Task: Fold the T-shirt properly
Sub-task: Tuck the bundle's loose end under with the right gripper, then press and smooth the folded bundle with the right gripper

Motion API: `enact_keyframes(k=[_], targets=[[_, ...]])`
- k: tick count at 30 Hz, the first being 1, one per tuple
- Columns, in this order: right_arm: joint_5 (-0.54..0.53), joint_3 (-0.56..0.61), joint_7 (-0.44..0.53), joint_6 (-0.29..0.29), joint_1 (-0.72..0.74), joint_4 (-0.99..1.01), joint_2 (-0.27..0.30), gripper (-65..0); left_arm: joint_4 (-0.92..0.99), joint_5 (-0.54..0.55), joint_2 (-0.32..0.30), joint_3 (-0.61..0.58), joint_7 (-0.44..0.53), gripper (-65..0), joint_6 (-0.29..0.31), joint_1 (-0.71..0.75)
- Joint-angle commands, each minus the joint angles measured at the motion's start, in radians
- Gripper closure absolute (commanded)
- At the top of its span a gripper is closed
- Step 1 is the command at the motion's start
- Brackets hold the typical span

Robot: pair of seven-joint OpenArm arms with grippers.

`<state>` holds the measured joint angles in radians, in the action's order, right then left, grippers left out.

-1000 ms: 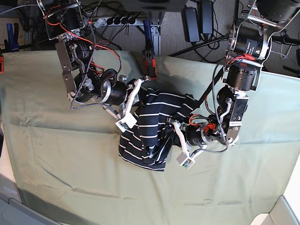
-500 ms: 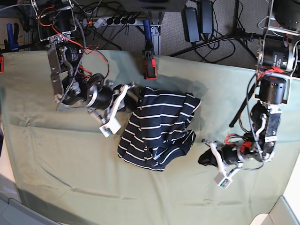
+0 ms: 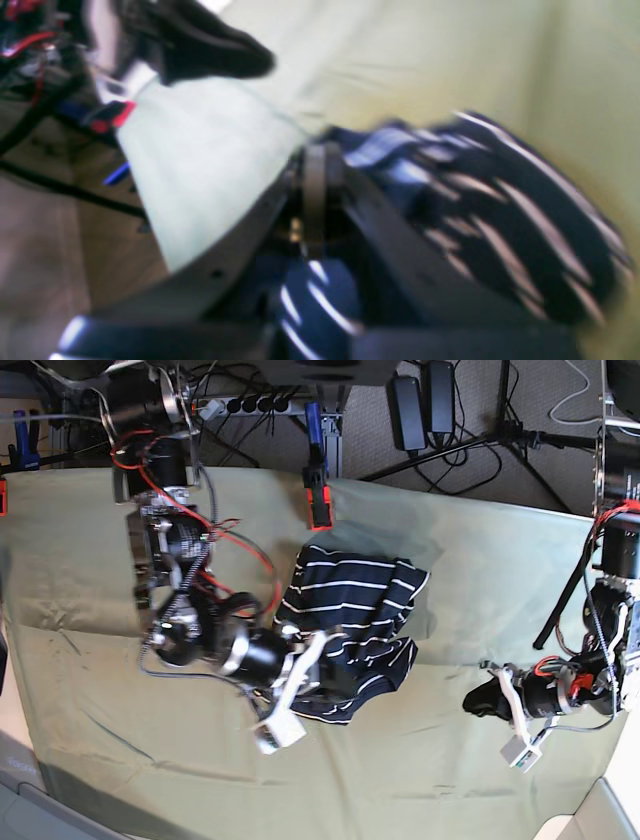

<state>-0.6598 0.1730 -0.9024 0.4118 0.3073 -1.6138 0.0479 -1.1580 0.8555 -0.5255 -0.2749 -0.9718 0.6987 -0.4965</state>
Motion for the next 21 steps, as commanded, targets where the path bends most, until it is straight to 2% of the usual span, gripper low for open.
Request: enact_keyframes(k=[1, 5, 8, 14, 16, 18, 21], targets=[[0.018, 0.019, 0.035, 0.068, 0.034, 0.0, -0.014, 0.0, -0.015, 0.016, -0.007, 0.008, 0.02, 0.0, -0.001, -0.032], [0.182, 0.101, 0.122, 0.068, 0.077, 0.078, -0.038, 0.0, -0.015, 0.017, -0.008, 0.008, 0.009, 0.0, -0.001, -0.032], [0.252, 0.13, 0.186, 0.068, 0.116, 0.2, -0.037, 0.0, -0.015, 0.022, -0.013, 0.008, -0.001, 0.0, -0.001, -0.025], [0.267, 0.141, 0.287, 0.067, 0.214, 0.529, -0.037, 0.0, -0.016, 0.064, -0.041, 0.008, 0.0, 0.0, -0.001, 0.005], [0.304, 0.141, 0.32, 0.067, 0.237, 0.601, -0.037, 0.0, -0.016, 0.065, -0.048, 0.008, -0.001, 0.0, -0.001, 0.017], [0.315, 0.141, 0.331, 0.067, 0.246, 0.623, -0.037, 0.0, -0.016, 0.066, -0.056, 0.008, 0.0, 0.0, -0.001, 0.032], [0.271, 0.141, 0.33, 0.067, 0.246, 0.595, -0.038, 0.0, -0.016, 0.07, -0.071, 0.008, 0.003, 0.0, -0.001, 0.049]])
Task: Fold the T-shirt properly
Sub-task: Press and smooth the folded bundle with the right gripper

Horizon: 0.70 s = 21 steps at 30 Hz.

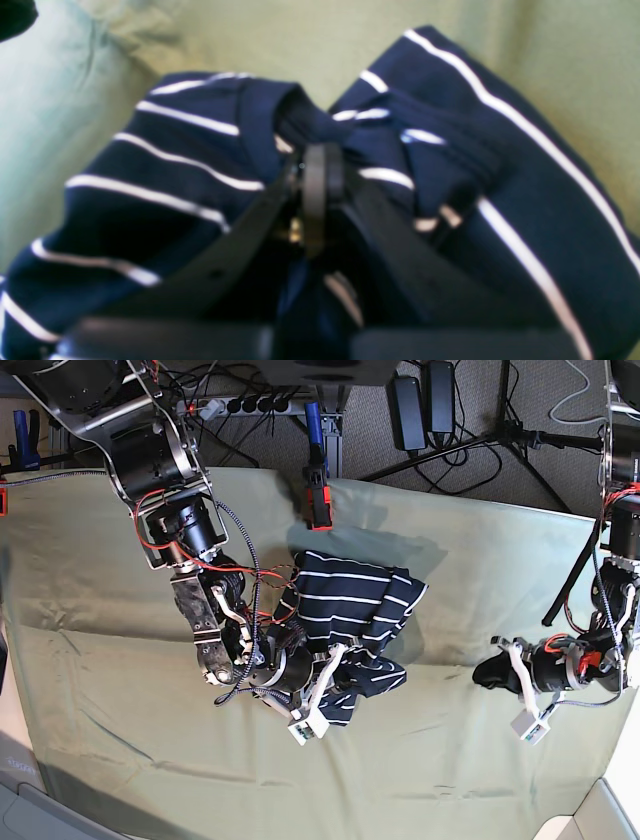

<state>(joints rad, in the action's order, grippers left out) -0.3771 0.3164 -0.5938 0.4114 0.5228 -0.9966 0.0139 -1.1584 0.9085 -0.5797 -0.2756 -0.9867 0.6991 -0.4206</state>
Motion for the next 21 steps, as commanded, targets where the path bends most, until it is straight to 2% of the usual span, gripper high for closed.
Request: enact_keyframes(k=[1, 10, 15, 21], targets=[[-0.034, -0.003, 0.016, 0.068, 0.031, -0.041, -0.004, 0.0, -0.015, 0.018, -0.021, 0.009, 0.018, 0.0, -0.001, -0.024], [-0.139, -0.003, -0.14, 0.068, 0.031, -0.328, -0.045, 0.0, -0.053, 0.019, -0.106, 0.016, 0.018, 0.0, -0.001, 0.014], [-0.135, -0.003, -0.174, 0.068, 0.021, -0.351, -0.061, 0.0, -0.139, 0.016, -0.159, 0.016, 0.017, 0.0, -0.001, 0.071], [-0.075, -0.003, -0.245, 0.068, -0.023, -0.336, -0.06, 0.0, -0.178, 0.018, -0.206, 0.016, 0.018, 0.0, -0.001, 0.122]])
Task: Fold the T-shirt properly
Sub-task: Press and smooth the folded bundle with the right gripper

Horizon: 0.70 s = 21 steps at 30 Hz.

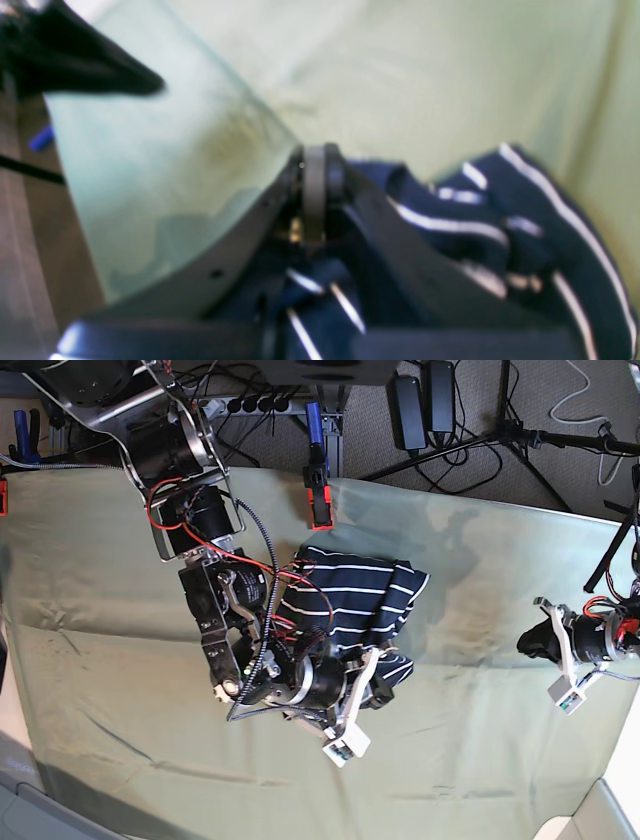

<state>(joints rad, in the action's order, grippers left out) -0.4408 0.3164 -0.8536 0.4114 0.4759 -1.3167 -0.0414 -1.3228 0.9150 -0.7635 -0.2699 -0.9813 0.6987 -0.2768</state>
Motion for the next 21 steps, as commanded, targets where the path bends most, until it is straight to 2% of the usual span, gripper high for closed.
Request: enact_keyframes(k=[1, 6, 10, 18, 21], targets=[[-0.006, -0.003, 0.012, 0.068, 0.009, -0.016, -0.005, 0.0, -0.013, 0.012, -0.027, 0.01, 0.011, 0.0, -0.001, -0.017], [-0.004, -0.002, 0.019, 0.068, -0.065, -0.016, -0.001, 0.0, -0.013, 0.013, -0.035, 0.01, 0.01, 0.0, -0.001, 0.007], [-0.01, 0.012, 0.066, 0.068, -0.12, -0.016, -0.006, 0.0, -0.013, 0.013, -0.035, 0.01, 0.008, 0.0, -0.001, 0.019], [-0.03, 0.137, 0.098, 0.068, -0.141, -0.016, -0.022, 0.0, -0.013, 0.013, -0.035, 0.01, 0.009, 0.0, -0.001, 0.02], [-0.03, 0.146, 0.098, 0.068, -0.141, -0.017, -0.031, 0.0, -0.013, 0.013, -0.035, 0.01, 0.008, 0.0, -0.001, 0.02]])
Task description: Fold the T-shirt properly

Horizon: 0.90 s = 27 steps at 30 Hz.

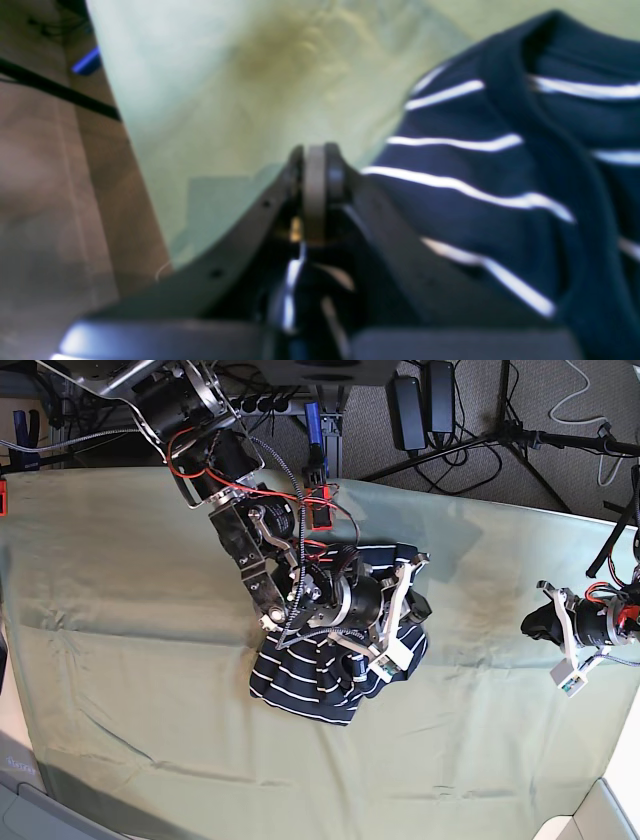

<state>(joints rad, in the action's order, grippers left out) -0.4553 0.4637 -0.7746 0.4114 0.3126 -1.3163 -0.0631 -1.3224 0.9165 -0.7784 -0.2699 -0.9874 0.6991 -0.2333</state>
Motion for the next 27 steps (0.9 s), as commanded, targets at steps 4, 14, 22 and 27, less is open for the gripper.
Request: enact_keyframes(k=[4, 14, 22, 27], targets=[[-0.015, -0.014, 0.014, 0.068, 0.024, -0.044, -0.008, 0.0, -0.014, 0.012, -0.029, 0.017, 0.015, 0.0, -0.001, -0.014], [-0.011, -0.109, -0.086, 0.068, 0.015, -0.264, 0.032, 0.0, -0.021, 0.031, -0.082, 0.183, 0.011, 0.0, -0.001, 0.091], [0.014, -0.245, -0.088, 0.068, -0.022, -0.355, 0.172, 0.0, -0.097, 0.069, -0.097, 0.43, -0.004, 0.0, -0.001, 0.311], [-0.011, -0.378, -0.09, 0.068, -0.105, -0.385, 0.275, 0.0, -0.134, 0.075, -0.097, 0.539, -0.004, 0.0, -0.001, 0.425]])
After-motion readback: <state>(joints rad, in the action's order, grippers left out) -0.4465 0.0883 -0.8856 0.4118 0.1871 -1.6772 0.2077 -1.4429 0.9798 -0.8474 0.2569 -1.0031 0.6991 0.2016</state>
